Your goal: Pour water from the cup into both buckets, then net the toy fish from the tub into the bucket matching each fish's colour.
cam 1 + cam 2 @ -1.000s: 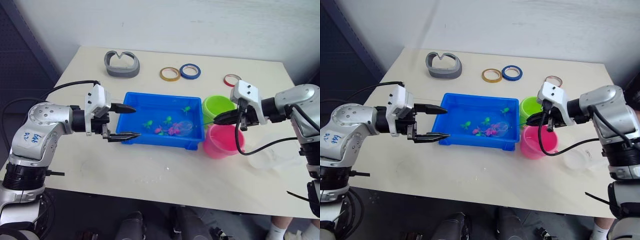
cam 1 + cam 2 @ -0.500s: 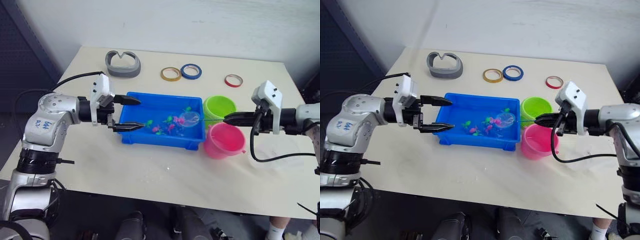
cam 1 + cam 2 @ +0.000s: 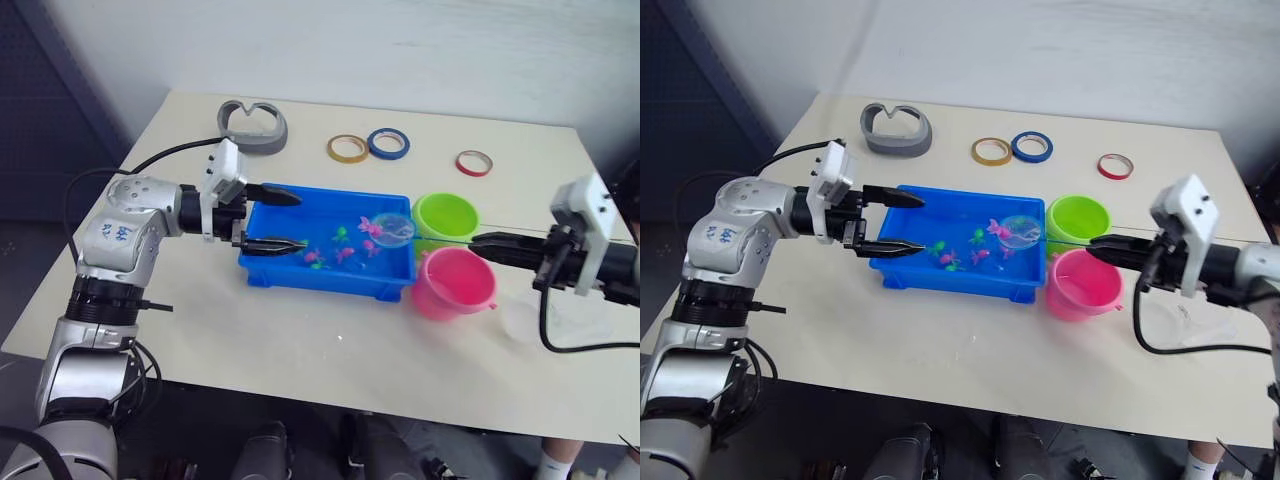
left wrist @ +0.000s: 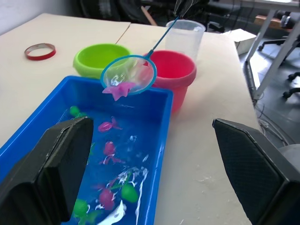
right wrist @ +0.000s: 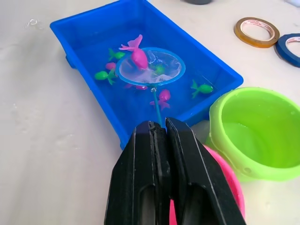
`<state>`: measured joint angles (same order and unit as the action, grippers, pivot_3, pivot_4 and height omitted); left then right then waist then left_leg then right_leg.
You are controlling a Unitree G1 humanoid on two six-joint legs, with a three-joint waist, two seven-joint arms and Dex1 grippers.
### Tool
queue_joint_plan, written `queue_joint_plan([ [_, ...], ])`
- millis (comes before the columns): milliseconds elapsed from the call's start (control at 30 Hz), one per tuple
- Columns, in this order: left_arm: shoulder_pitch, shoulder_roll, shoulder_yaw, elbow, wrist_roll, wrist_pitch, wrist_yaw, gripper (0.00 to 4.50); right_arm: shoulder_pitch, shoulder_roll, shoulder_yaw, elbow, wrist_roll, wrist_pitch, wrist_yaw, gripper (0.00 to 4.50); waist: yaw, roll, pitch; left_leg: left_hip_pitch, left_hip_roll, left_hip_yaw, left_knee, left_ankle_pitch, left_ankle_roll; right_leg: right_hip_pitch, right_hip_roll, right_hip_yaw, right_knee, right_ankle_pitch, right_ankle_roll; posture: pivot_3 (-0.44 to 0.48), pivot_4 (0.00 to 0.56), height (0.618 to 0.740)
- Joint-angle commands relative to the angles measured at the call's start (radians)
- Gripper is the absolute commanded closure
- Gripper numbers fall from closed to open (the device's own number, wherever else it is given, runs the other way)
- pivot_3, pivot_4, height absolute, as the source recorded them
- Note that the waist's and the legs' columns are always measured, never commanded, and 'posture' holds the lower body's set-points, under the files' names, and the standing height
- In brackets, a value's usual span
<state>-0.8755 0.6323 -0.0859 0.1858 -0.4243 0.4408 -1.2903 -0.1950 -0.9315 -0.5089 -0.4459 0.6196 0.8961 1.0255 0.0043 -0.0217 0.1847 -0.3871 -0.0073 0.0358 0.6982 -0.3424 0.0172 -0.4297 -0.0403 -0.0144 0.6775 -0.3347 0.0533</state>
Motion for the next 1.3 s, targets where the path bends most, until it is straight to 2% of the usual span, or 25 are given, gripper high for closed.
queue_joint_plan([
  [33, -0.053, -0.030, -0.011, 0.027, -0.017, -0.006, -0.054, 0.05, 0.118, 0.011, -0.198, -0.120, 0.063, 0.029, -0.024, 4.50, 0.010, 0.000, 0.000, 0.000, 0.000, 0.000, 0.000, 0.000, 0.000, 0.000, 0.000, 0.000, -0.001, 0.000, 0.000, 0.000, 0.150, 0.740],
  [200, -0.108, -0.100, -0.041, 0.120, 0.008, -0.049, -0.103, 0.05, 0.302, 0.030, -0.422, -0.213, 0.099, 0.062, -0.046, 4.50, 0.020, 0.000, 0.000, 0.001, 0.000, 0.000, 0.001, 0.000, 0.000, 0.001, 0.001, 0.001, 0.000, 0.000, 0.000, 0.000, 0.150, 0.740],
  [300, -0.129, -0.127, -0.053, 0.163, 0.024, -0.085, -0.120, 0.05, 0.375, 0.038, -0.495, -0.241, 0.102, 0.062, -0.051, 4.50, 0.017, 0.000, 0.000, 0.001, 0.000, 0.001, 0.000, 0.000, 0.000, 0.001, 0.002, 0.002, 0.000, 0.000, 0.000, 0.000, 0.150, 0.740],
  [433, -0.168, -0.177, -0.066, 0.247, 0.053, -0.147, -0.139, 0.05, 0.500, 0.042, -0.560, -0.288, 0.037, -0.006, -0.043, 4.50, 0.020, 0.000, 0.000, 0.002, 0.000, 0.001, 0.000, 0.000, 0.000, 0.001, 0.002, 0.003, 0.001, 0.000, 0.001, 0.000, 0.150, 0.740],
  [567, -0.183, -0.199, -0.065, 0.291, 0.071, -0.182, -0.153, 0.05, 0.579, 0.029, -0.564, -0.305, -0.057, -0.104, -0.052, 4.50, 0.016, 0.000, 0.000, 0.002, 0.000, 0.002, 0.000, 0.000, 0.000, 0.001, 0.003, 0.005, 0.001, 0.001, 0.001, 0.000, 0.150, 0.740],
  [800, -0.191, -0.213, -0.058, 0.326, 0.083, -0.212, -0.164, 0.05, 0.689, 0.028, -0.537, -0.276, -0.360, -0.556, 0.012, 4.50, 0.017, 0.000, 0.000, 0.002, 0.000, 0.003, 0.000, 0.000, 0.000, 0.001, 0.004, 0.005, 0.001, 0.001, 0.001, 0.000, 0.150, 0.740],
  [933, -0.202, -0.221, -0.054, 0.351, 0.087, -0.230, -0.160, 0.05, 0.723, -0.001, -0.516, -0.190, -0.602, -0.995, 0.022, 4.50, 0.018, 0.000, 0.000, 0.002, 0.000, 0.003, 0.000, 0.000, 0.000, 0.001, 0.004, 0.005, 0.000, 0.001, 0.001, 0.000, 0.150, 0.740],
  [1067, -0.206, -0.225, -0.053, 0.361, 0.089, -0.237, -0.161, 0.05, 0.714, -0.047, -0.502, -0.095, -0.733, -1.252, 0.001, 4.50, 0.016, 0.000, 0.000, 0.003, 0.000, 0.004, 0.000, 0.000, 0.000, 0.001, 0.004, 0.006, -0.001, 0.001, 0.002, 0.000, 0.150, 0.740],
  [1100, -0.208, -0.225, -0.052, 0.365, 0.089, -0.241, -0.161, 0.05, 0.707, -0.081, -0.508, -0.058, -0.791, -1.381, -0.012, 4.50, 0.015, 0.000, 0.000, 0.004, 0.000, 0.004, 0.000, 0.000, 0.000, 0.001, 0.004, 0.007, -0.001, 0.001, 0.002, 0.000, 0.150, 0.740],
  [1300, -0.219, -0.223, -0.042, 0.390, 0.098, -0.257, -0.148, 0.05, 0.634, -0.138, -0.502, 0.053, -0.853, -1.632, -0.078, 4.50, 0.013, 0.000, 0.000, 0.006, 0.000, 0.006, 0.000, 0.000, 0.000, 0.002, 0.005, 0.008, -0.001, 0.001, 0.002, 0.000, 0.150, 0.740],
])
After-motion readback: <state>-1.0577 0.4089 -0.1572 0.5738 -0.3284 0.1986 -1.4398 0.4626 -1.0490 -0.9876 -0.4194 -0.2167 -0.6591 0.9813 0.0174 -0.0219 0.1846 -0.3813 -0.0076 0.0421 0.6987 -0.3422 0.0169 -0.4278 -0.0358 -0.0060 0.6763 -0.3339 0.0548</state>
